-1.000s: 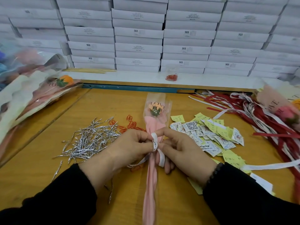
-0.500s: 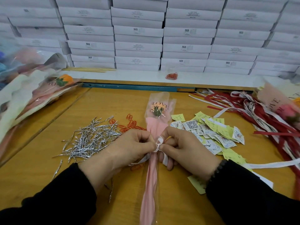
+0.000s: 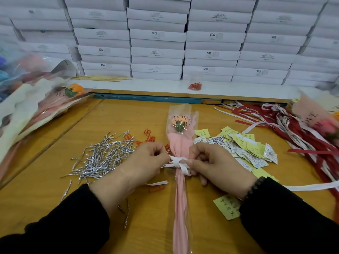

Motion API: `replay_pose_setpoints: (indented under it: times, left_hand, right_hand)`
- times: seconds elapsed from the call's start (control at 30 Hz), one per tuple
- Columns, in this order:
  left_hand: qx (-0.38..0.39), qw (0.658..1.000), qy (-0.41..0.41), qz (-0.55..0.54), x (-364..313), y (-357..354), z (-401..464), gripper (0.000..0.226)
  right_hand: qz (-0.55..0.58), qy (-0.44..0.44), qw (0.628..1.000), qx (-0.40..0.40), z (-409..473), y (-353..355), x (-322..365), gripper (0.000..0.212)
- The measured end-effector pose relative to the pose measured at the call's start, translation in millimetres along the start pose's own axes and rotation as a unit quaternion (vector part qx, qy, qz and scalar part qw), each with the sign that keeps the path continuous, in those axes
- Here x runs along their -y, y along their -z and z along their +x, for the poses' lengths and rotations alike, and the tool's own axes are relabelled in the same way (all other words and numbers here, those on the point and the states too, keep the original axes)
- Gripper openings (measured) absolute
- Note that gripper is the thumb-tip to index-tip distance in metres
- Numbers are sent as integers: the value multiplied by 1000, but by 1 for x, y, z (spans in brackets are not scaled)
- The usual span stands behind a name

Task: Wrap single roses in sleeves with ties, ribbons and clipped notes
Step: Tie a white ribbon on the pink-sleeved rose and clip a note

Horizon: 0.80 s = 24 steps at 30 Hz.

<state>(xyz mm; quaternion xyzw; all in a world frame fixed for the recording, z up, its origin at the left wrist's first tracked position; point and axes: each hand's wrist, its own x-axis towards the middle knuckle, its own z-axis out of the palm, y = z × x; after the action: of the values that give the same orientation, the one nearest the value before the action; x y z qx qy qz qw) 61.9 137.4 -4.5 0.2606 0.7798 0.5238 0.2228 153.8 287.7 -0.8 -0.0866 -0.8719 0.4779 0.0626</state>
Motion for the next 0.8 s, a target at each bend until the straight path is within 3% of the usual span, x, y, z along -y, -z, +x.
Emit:
replay_pose_setpoints:
  times: [0.23,0.4,0.6,0.8]
  left_hand:
    - [-38,999,-18,-7,1,3,3,33]
    - [-13,990,-5,-139,-4,4,0,27]
    - [60,954,4,-292,-9,1,-3,30]
    - [41,971,8,-235,-6,1,-1,28]
  right_hand:
    - [-22,-36,999,-21,-1,4,5,12]
    - [2,-46,999,-16,-1,5,7,12]
    - [-2,-40,999,-11,-1,3,6,16]
    - [-2,-40,999,3,-2,5,7,17]
